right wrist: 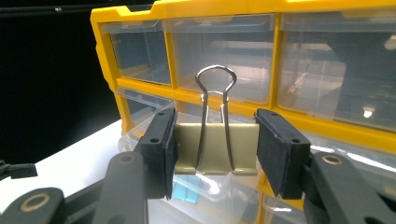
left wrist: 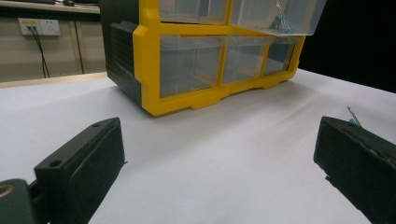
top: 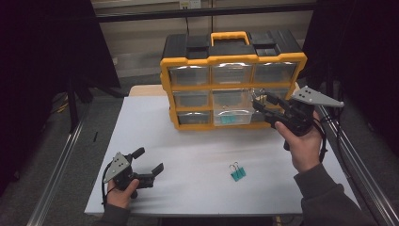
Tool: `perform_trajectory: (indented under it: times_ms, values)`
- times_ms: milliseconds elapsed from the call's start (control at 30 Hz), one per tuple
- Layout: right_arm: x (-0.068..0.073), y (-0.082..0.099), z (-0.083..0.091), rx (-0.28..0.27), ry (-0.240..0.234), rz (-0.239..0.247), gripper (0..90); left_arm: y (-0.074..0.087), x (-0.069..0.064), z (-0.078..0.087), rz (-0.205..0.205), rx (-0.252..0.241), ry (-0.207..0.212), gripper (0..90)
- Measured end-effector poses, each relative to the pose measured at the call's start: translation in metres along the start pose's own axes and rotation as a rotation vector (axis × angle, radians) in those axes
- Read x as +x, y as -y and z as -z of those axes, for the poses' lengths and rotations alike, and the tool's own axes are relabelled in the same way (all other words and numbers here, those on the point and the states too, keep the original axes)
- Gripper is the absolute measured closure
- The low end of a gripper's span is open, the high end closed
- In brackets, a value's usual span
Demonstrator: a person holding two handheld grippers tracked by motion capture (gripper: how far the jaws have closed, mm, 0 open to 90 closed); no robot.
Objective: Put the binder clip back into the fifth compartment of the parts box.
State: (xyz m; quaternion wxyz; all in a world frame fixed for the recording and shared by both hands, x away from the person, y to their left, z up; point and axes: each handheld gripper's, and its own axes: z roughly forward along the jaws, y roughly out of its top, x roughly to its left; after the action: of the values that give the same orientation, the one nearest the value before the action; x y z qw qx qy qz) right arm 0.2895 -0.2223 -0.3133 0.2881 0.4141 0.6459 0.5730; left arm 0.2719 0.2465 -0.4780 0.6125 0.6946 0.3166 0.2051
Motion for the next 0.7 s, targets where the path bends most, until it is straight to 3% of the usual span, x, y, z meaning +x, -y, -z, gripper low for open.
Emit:
perform_trajectory:
  times_ms: [267,700]
  values:
    - [0.008,-0.007,-0.018,0.001,-0.009,0.02,50.4,0.0,0.0,0.0,-0.005,0.003,-0.006,1.9]
    - [0.016,-0.001,-0.046,0.045,-0.003,0.055,50.4,0.0,0.0,0.0,-0.006,0.005,-0.009,1.9]
